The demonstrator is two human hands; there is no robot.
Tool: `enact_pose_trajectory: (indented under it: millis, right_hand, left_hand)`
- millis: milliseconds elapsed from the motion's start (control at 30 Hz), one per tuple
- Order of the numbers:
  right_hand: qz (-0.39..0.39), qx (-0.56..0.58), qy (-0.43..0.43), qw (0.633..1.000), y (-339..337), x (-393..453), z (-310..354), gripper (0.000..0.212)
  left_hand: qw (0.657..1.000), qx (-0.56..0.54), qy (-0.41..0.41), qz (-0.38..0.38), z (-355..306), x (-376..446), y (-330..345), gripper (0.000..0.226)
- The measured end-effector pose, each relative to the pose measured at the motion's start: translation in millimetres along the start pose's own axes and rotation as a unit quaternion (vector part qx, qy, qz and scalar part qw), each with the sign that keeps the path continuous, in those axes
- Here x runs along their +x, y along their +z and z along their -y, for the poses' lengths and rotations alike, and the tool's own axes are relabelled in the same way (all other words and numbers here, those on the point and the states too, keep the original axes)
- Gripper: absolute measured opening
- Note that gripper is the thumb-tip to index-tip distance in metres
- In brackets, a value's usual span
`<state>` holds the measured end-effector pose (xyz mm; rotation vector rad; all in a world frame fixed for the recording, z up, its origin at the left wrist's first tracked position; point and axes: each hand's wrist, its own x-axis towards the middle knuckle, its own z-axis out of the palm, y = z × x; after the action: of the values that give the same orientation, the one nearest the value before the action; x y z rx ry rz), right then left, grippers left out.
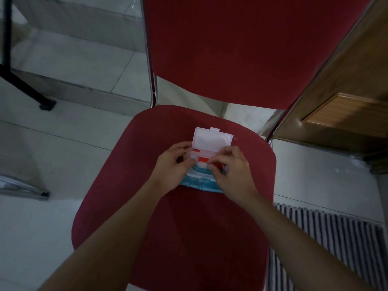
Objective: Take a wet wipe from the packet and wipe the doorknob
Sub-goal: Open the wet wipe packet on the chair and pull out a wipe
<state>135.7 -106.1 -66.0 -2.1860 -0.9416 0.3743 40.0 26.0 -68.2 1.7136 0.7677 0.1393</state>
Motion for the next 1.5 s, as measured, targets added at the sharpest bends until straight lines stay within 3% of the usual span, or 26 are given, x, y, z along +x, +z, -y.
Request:
enact_pose_trajectory:
  millis: [267, 500, 600, 667, 767, 933, 1100, 1267, 1433, 1500]
  right_hand:
    - [0.088, -0.120, -0.094, 0.984, 0, 11, 8, 0.008]
    - [0.099, -0.012, -0.043, 0.994, 0, 16, 9, 0.011]
    - [0.065, 0.064, 0.042, 0.995, -9, 19, 10, 0.009]
    - [0.083, 0.094, 0.081, 0.989, -14, 21, 9, 0.011]
    - [0.097, 0.120, 0.088, 0.984, -12, 19, 10, 0.004]
    - [0.098, 0.164, 0.098, 0.977, -4, 18, 10, 0.036]
    - [0.098, 0.124, 0.050, 0.986, -5, 14, 12, 0.012]
    - [0.030, 0.290, 0.180, 0.939, -16, 8, 9, 0.019]
    - [-0.002, 0.371, 0.223, 0.901, -35, -5, 2, 0.026]
    - [0.012, 0.382, 0.233, 0.894, -46, -12, -1, 0.032]
  left_hand:
    - [1.000, -0.014, -0.010, -0.008, 1, 1, 0, 0.020]
    - [1.000, -0.007, -0.005, -0.007, 0, 1, 0, 0.019]
    - [1.000, 0.008, 0.006, -0.009, 0, 1, 1, 0.025]
    - [1.000, 0.013, 0.003, -0.008, 0, 1, 0, 0.025]
    - [1.000, 0.015, -0.008, -0.008, -1, 0, 0, 0.018]
    - [1.000, 0.006, -0.006, -0.009, -1, -1, 0, 0.016]
    - [1.000, 0.017, -0.001, -0.006, 0, 0, 1, 0.009]
    - [0.994, 0.101, 0.040, 0.020, -7, -4, 1, 0.018]
    - [0.968, 0.226, 0.089, 0.069, -12, -17, 9, 0.025]
    - [0.962, 0.256, 0.088, 0.043, -19, -23, 16, 0.028]
